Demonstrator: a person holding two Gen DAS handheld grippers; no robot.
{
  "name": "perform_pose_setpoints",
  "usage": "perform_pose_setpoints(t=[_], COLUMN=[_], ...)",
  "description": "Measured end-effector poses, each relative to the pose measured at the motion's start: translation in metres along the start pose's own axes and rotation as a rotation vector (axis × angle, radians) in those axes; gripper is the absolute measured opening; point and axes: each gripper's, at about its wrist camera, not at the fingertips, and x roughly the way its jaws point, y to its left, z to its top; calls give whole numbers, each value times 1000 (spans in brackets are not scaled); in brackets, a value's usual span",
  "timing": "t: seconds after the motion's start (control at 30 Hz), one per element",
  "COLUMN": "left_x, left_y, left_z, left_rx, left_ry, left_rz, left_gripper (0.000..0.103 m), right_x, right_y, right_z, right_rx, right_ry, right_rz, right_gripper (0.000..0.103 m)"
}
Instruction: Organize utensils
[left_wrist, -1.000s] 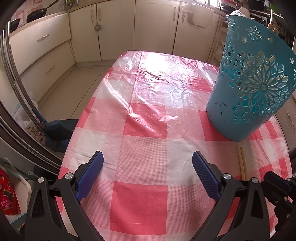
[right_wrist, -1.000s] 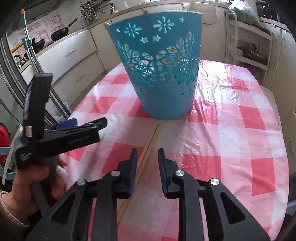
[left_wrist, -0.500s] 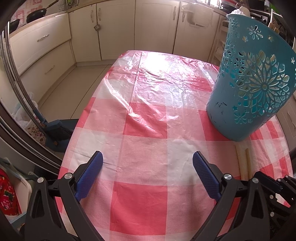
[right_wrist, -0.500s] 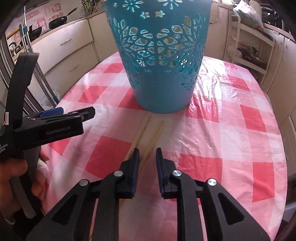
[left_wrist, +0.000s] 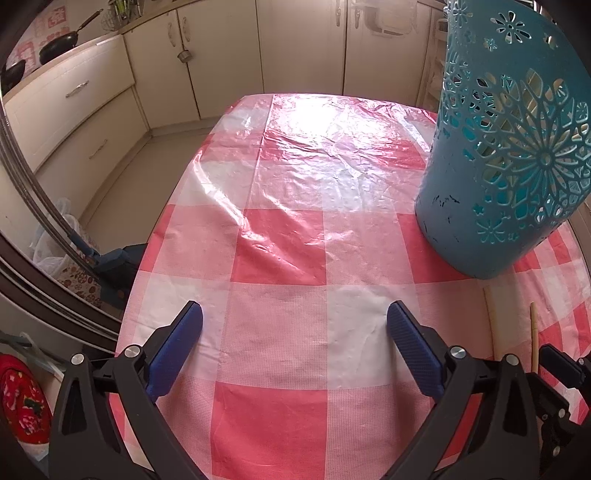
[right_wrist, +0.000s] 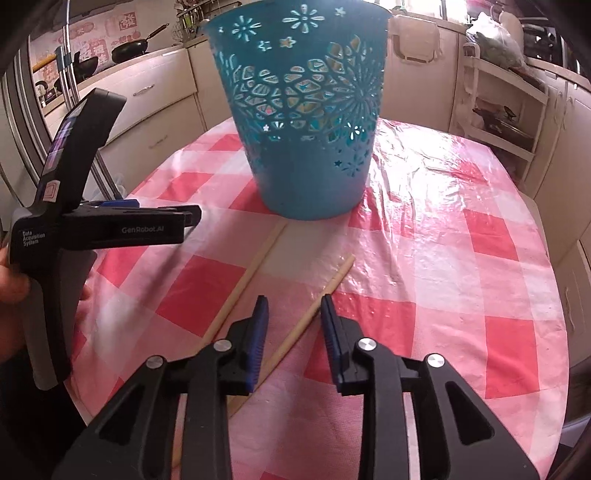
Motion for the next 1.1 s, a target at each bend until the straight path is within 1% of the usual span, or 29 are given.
perform_pose_setpoints(t=[0.2,0.37,0.43,0.57,0.67,0.77,1.1], left_x=[0,0,0,0,0,0,0], left_y=[0,0,1,1,0,0,1], left_z=[0,0,0,0,0,0,0], left_rx=[0,0,0,0,0,0,0], left_ry=[0,0,0,0,0,0,0], left_rz=[0,-1,-1,-1,-1,-1,-1], left_gripper=[96,96,96,96,96,96,96], right_x=[-1,0,0,-2,-1,-1,0], right_y=[2,14,13,6,7,8,5], right_z=[-1,-3,-4,-5,-4,-4,-4], right_rx=[-9,-68,-54,-21,-32,-31,-24], right_ry=[-4,0,1,-5,-4,-2,0], right_rz=[5,-39,-46,-40,-57,-75,-78], right_gripper=[37,42,46,46,46,50,51])
